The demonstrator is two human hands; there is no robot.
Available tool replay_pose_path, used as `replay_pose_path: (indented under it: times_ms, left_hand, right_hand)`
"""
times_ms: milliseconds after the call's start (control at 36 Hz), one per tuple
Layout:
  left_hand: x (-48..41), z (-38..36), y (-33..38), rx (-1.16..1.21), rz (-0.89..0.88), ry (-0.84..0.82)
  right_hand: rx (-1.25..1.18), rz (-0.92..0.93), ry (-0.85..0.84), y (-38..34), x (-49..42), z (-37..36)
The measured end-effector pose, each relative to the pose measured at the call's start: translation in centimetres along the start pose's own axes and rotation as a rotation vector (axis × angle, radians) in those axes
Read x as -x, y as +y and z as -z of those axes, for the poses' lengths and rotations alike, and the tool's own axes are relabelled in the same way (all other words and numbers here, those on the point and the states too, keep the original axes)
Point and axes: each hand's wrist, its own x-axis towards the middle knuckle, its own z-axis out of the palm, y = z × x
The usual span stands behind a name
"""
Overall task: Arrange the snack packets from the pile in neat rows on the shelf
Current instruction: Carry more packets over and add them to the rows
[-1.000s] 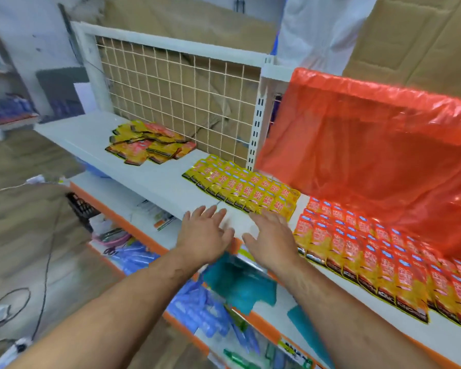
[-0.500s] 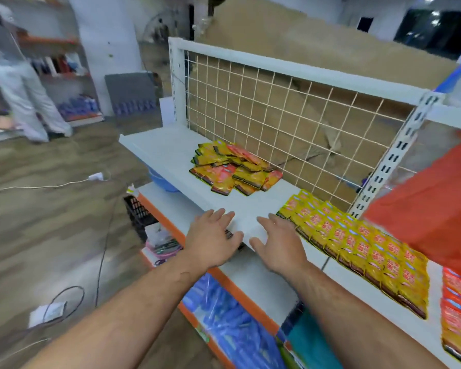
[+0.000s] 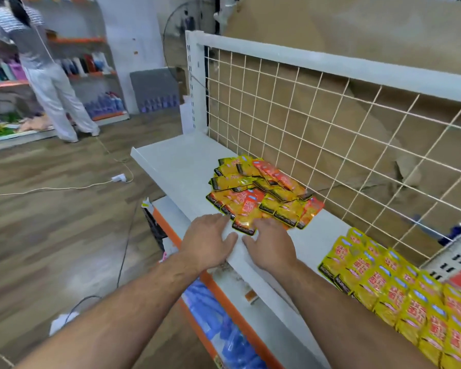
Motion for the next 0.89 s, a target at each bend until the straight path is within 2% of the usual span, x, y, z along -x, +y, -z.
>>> replay_pose_path:
  times_ms: [306, 528, 750, 889]
  left_hand:
    - [-7.7, -0.9, -1.3, 0.048, 0.001, 0.012]
    - [-10.8, -1.6, -2.5, 0.055, -0.028, -0.126]
    - [-12.8, -0.5, -3.6, 0.227, -0.026, -0.275]
    - [-13.2, -0.8, -4.1, 0.298, -0.054, -0.324]
  right_hand:
    - [0.046, -0.200, 0.070, -2.0, -5.0, -1.2]
    - [0.081, -0.457, 0.154, -4.3, -6.5, -2.4]
    - [-0.120, -0.706, 0.104, -5.9, -7.0, -2.1]
    - [-0.155, -0.727, 0.056, -7.0, -6.4, -1.0]
